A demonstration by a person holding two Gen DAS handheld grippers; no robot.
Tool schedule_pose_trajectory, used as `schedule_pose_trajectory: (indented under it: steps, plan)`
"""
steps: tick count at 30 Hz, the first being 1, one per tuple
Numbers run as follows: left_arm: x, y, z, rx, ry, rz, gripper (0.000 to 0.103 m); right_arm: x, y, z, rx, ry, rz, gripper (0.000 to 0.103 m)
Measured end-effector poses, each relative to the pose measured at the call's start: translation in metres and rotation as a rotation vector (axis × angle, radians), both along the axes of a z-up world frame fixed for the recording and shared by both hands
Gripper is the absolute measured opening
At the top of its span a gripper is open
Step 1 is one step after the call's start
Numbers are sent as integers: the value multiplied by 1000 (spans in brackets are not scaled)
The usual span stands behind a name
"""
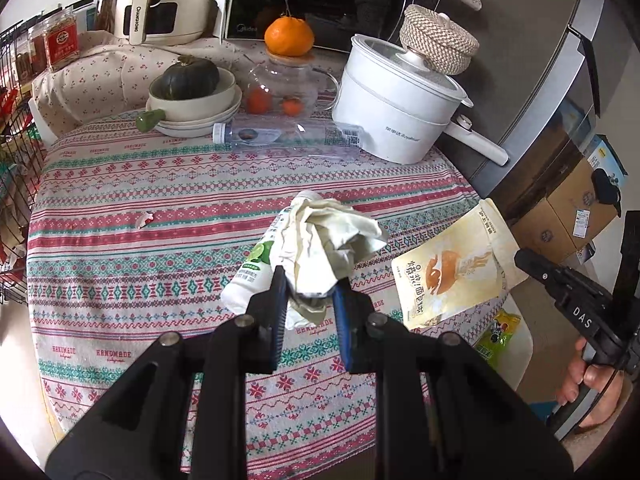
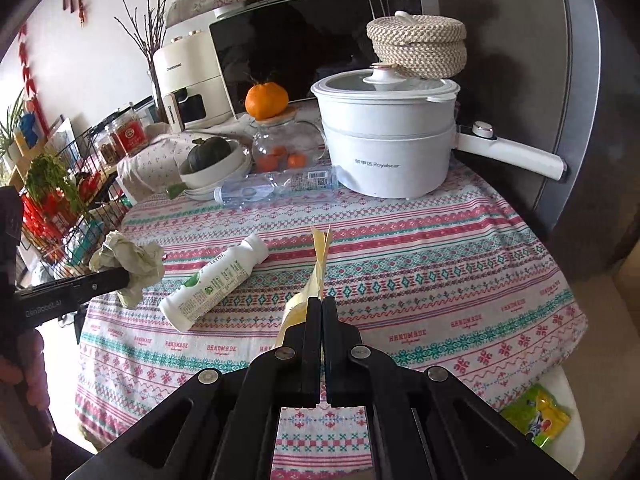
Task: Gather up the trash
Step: 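Grasp the cream snack packet with the right gripper while the left holds the tissue, then open both grippers over the white bin to drop tissue and packet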
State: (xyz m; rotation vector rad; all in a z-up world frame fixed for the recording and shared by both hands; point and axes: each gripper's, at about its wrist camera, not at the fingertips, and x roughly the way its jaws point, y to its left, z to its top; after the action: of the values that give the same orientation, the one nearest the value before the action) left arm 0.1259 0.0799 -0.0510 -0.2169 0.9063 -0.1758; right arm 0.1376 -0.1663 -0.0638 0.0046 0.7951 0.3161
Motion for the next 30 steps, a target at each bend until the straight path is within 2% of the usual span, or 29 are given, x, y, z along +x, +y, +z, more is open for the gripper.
schedule_pose_trajectory:
  steps: [7, 15, 21, 30]
  plan:
    - [0, -44, 3, 29, -28, -80, 23, -27, -57, 39, 13, -71, -62, 2]
    - [-2, -99, 5, 40, -44, -180, 23, -58, -117, 57, 12, -89, -139, 2]
    - [-4, -146, 5, 37, -38, -264, 23, -80, -162, 51, -14, -44, -210, 2]
    - [-20, -223, -5, 114, -39, -415, 24, -95, -211, 15, -75, 82, -275, 2]
